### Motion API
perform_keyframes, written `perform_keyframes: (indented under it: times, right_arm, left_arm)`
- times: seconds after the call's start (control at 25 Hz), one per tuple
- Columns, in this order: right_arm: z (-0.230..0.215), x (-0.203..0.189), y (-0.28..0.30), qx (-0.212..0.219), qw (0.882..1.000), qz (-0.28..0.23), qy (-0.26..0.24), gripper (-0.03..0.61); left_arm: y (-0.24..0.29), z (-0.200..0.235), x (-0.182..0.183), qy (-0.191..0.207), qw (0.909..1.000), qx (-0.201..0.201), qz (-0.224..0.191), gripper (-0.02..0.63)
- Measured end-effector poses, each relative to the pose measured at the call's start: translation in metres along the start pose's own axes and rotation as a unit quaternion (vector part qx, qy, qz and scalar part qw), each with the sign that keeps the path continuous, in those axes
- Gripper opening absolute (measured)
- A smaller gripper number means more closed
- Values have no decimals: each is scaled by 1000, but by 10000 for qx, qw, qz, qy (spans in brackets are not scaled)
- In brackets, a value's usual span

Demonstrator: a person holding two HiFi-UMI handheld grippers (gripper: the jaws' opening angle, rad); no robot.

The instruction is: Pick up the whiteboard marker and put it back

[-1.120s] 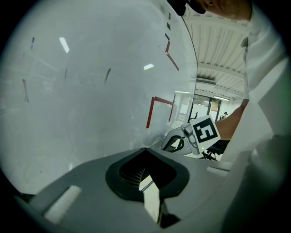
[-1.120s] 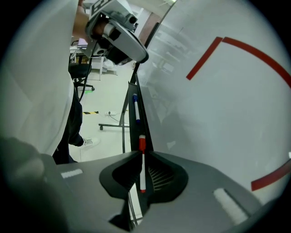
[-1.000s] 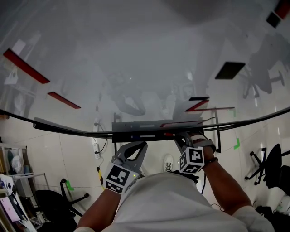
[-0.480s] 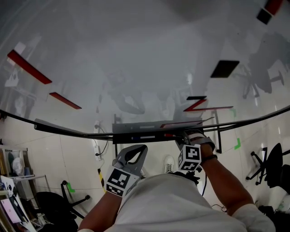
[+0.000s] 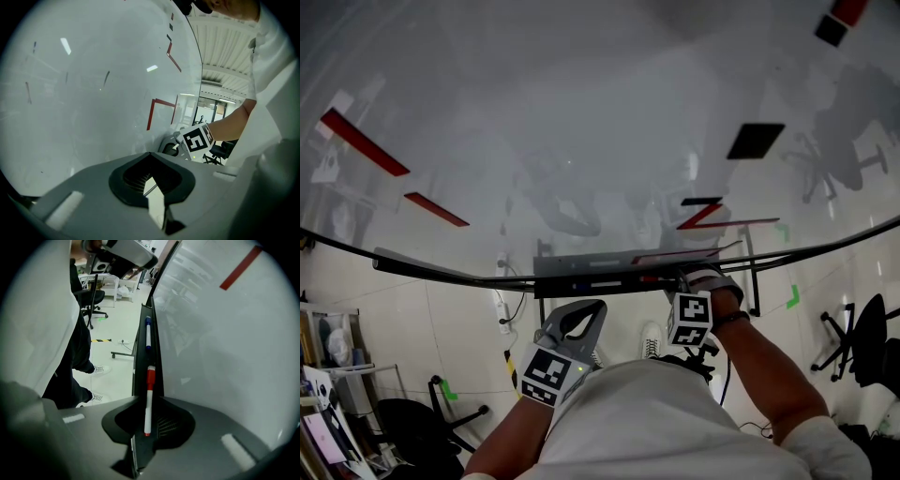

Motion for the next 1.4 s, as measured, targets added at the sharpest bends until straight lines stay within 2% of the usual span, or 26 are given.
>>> perform_keyframes:
  times: [0.4,0.8,1.12,1.4]
  right_arm:
    - [0,-1,2,5,10000,6,-16,41]
    - [0,0,-9,-243,9996,-5,-158,40]
    - [-5,5,-45,-548,9967,-461,395,40]
    - [2,7,-53,-536,9931,-685,784,40]
  left_arm:
    - [-1,-2,-1,-16,10000,-1,14,17]
    - [1,-3,0,-36,10000,-5,-5,17]
    - [2,-6,1,-91,9999,-77,-21,17]
    - [2,-6,1,-123,9999,-59,-51,17]
Point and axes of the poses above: the fingertips, and each gripper's own axes: y forward along the fingers, z to its left, x out of its top, the point moved 4 cm from there along -y, backward along the fingers, and after that the axes turned 3 degrees about x, right-handed, at the moved point
